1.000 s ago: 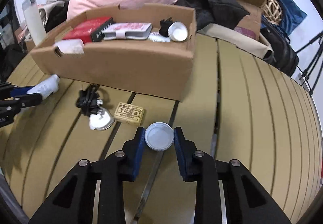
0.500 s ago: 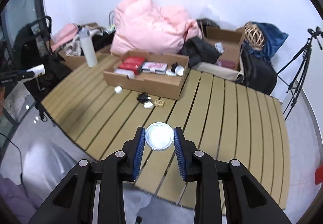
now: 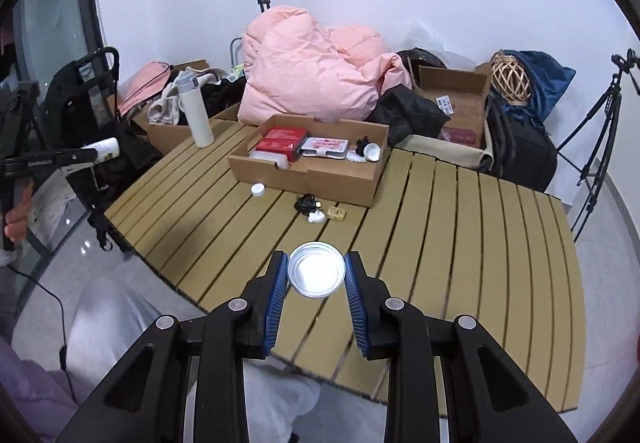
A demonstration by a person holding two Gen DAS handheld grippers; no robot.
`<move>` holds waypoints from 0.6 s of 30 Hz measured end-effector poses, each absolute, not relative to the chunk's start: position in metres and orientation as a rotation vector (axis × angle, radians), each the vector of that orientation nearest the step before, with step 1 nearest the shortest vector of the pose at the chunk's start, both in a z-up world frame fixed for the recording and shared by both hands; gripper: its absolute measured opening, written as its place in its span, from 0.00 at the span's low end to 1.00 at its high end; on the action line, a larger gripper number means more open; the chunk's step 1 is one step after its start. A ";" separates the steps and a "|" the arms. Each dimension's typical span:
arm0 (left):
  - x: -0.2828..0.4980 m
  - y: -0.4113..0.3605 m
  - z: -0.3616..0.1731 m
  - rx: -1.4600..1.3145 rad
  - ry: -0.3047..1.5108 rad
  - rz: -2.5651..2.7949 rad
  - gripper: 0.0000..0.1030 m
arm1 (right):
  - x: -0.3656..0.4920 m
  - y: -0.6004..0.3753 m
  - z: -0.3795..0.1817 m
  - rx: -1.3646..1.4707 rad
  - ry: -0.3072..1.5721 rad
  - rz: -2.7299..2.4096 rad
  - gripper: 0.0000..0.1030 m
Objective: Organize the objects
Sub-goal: 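Carry the spray bottle with the left tool into the tray while the right tool drops the lid there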
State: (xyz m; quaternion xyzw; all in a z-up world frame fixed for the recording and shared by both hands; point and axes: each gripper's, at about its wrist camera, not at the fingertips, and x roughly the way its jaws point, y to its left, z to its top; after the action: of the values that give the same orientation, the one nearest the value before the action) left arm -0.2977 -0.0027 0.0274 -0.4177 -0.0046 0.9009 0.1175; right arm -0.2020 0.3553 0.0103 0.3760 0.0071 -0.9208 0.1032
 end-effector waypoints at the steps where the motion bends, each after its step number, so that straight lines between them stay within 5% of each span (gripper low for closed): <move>1: -0.310 0.004 0.025 -1.235 -0.016 2.625 0.24 | -0.215 0.355 0.008 1.114 0.019 -2.714 0.31; 18: -0.573 0.152 -0.110 -1.549 -0.142 2.372 0.24 | -0.540 0.351 -0.097 1.412 -0.124 -2.562 0.31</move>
State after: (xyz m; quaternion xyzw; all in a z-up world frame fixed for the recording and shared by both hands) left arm -0.5732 0.1521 -0.1098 -0.5396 -0.0493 0.8266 0.1519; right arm -0.5396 0.3512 -0.0974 0.4794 -0.0422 -0.8701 0.1066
